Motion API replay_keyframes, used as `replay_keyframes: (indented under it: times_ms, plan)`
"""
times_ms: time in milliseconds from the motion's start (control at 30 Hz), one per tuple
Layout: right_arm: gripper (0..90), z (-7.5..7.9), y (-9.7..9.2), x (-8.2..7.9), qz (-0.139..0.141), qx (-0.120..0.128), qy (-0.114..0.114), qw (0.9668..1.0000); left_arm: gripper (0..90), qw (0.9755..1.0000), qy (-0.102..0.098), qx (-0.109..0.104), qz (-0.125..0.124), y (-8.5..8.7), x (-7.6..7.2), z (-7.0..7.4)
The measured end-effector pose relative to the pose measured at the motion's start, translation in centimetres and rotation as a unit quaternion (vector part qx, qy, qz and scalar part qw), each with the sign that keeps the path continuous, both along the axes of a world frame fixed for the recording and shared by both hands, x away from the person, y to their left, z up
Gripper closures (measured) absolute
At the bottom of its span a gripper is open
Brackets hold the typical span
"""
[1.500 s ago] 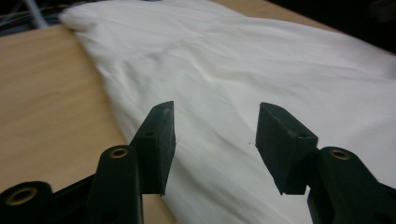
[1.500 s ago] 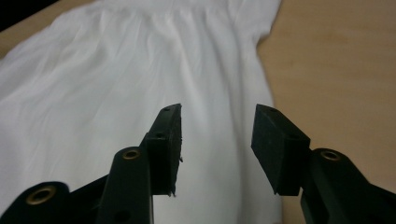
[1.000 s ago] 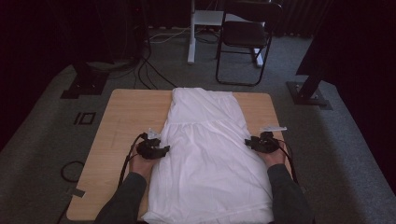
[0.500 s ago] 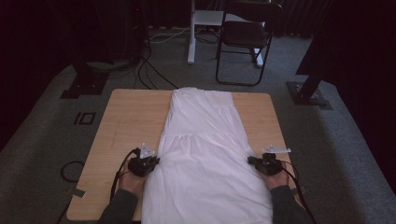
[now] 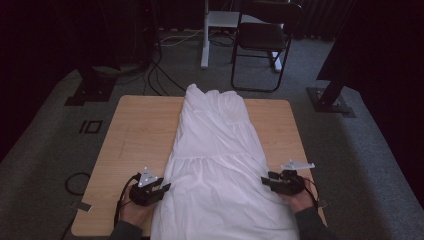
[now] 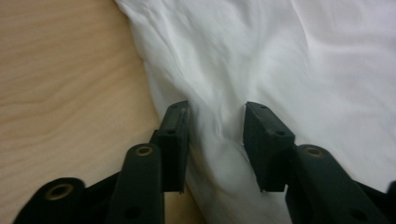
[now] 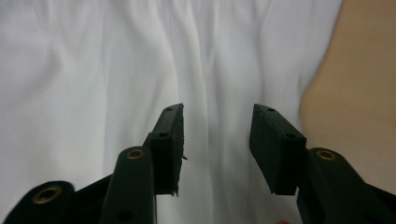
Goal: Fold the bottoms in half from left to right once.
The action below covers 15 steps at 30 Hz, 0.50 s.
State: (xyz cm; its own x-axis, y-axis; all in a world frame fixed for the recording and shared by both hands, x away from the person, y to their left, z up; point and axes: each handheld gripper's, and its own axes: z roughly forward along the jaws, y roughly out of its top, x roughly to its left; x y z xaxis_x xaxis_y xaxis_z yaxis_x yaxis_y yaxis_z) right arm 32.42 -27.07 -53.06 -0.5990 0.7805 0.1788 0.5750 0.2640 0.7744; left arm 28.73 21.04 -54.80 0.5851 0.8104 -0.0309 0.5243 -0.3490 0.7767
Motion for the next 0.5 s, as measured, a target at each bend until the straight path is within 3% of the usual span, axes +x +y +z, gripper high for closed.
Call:
replay_keyframes:
  times_ms: [167, 300, 367, 433, 500]
  plan:
    - [61.6, 0.7, 2.5, 5.0, -0.003, -0.007, -0.010, 0.9999, 56.1, 0.9999, -0.008, -0.007, 0.010, 0.4, 0.8, 0.3]
    - [53.1, -0.3, 4.5, 8.6, 0.000, -0.015, 0.013, 0.9998, 54.6, 0.9999, -0.014, -0.003, 0.004, 0.2, 1.0, 0.5]
    - [46.8, -1.1, 5.2, 9.5, -0.007, -0.024, 0.024, 0.9994, 53.5, 0.9999, -0.015, -0.008, -0.001, 0.0, 1.1, 0.4]
    - [46.4, -1.7, 5.5, 9.9, -0.014, -0.031, 0.033, 0.9989, 52.2, 0.9999, -0.015, -0.002, -0.004, -0.2, 1.1, 0.3]
    - [62.7, -2.2, 5.9, 9.9, -0.009, -0.036, 0.037, 0.9986, 51.6, 0.9999, -0.013, -0.002, -0.007, -0.4, 1.2, 0.1]
